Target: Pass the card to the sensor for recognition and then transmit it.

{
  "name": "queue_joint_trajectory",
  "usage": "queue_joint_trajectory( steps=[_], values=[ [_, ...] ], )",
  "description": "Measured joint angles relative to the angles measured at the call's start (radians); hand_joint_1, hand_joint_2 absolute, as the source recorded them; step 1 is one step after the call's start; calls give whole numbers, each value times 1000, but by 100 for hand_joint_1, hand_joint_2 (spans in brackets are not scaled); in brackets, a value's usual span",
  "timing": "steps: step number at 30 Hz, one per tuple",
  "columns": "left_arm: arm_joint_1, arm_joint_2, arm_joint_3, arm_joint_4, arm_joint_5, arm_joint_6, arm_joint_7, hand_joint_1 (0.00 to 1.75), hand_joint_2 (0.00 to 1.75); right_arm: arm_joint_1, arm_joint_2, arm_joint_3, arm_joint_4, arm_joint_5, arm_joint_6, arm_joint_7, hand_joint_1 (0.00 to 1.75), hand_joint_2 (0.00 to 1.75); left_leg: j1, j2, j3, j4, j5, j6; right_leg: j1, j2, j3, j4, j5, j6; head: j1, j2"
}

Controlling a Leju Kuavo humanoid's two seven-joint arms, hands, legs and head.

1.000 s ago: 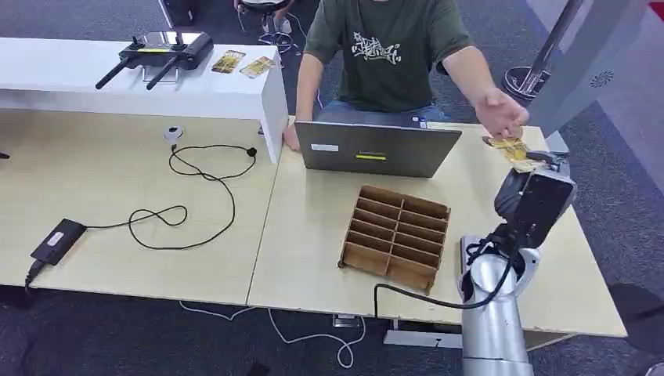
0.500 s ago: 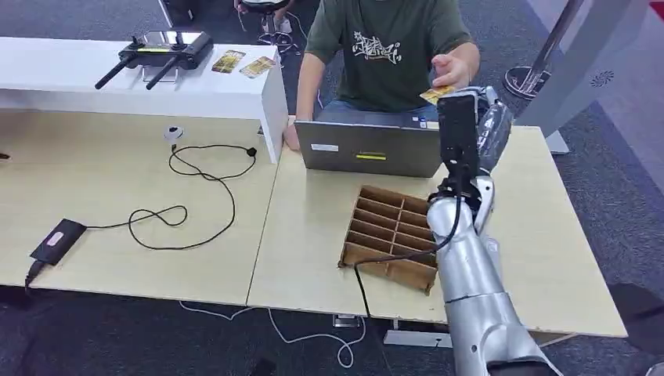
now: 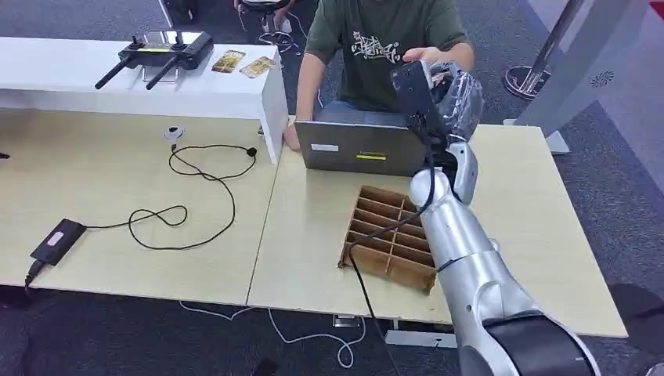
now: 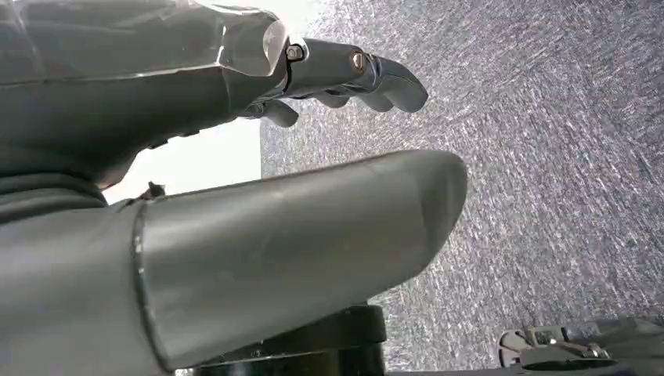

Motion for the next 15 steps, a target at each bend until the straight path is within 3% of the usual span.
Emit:
queue_joint_trajectory(
  steps=[15],
  values=[
    [0,0,-2,1,-13,0,0,0,0,-30,11,0,85,-2,0,5,169,175,0,0,0,0,0,0,0,0,0,0,0,0,0,0]
  ],
)
